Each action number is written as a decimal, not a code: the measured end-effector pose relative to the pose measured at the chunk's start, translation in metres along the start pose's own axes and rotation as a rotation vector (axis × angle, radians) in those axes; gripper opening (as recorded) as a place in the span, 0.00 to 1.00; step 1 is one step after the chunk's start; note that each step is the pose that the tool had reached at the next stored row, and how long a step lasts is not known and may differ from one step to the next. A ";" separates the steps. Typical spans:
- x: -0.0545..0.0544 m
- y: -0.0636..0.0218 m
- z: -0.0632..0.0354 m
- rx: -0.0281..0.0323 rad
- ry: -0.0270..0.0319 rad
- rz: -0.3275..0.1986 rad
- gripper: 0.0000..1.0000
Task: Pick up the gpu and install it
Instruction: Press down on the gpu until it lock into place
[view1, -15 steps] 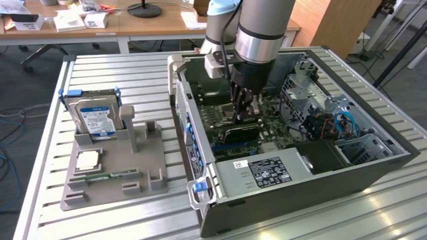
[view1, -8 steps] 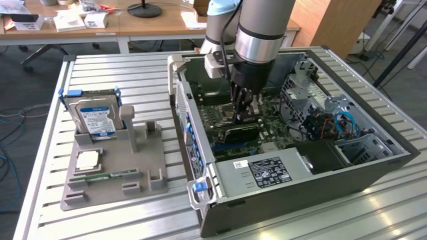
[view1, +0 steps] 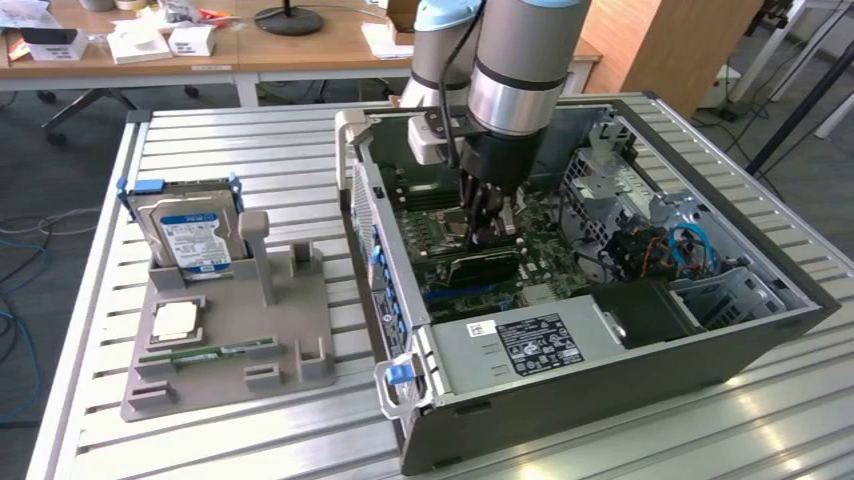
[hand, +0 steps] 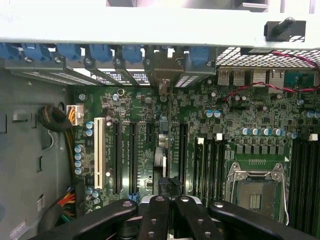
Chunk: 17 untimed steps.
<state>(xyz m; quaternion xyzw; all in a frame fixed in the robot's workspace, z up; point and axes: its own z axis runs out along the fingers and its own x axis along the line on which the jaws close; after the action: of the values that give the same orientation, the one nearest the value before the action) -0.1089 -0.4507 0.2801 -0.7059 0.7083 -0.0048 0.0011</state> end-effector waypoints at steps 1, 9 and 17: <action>0.000 0.0000 0.0000 0.0000 0.0000 0.000 0.10; -0.007 0.0000 0.0008 0.0000 0.0000 0.000 0.10; -0.007 0.0001 0.0040 0.0001 -0.0001 0.000 0.10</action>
<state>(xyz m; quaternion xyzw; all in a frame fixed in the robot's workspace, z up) -0.1089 -0.4438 0.2760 -0.7058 0.7084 -0.0047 0.0012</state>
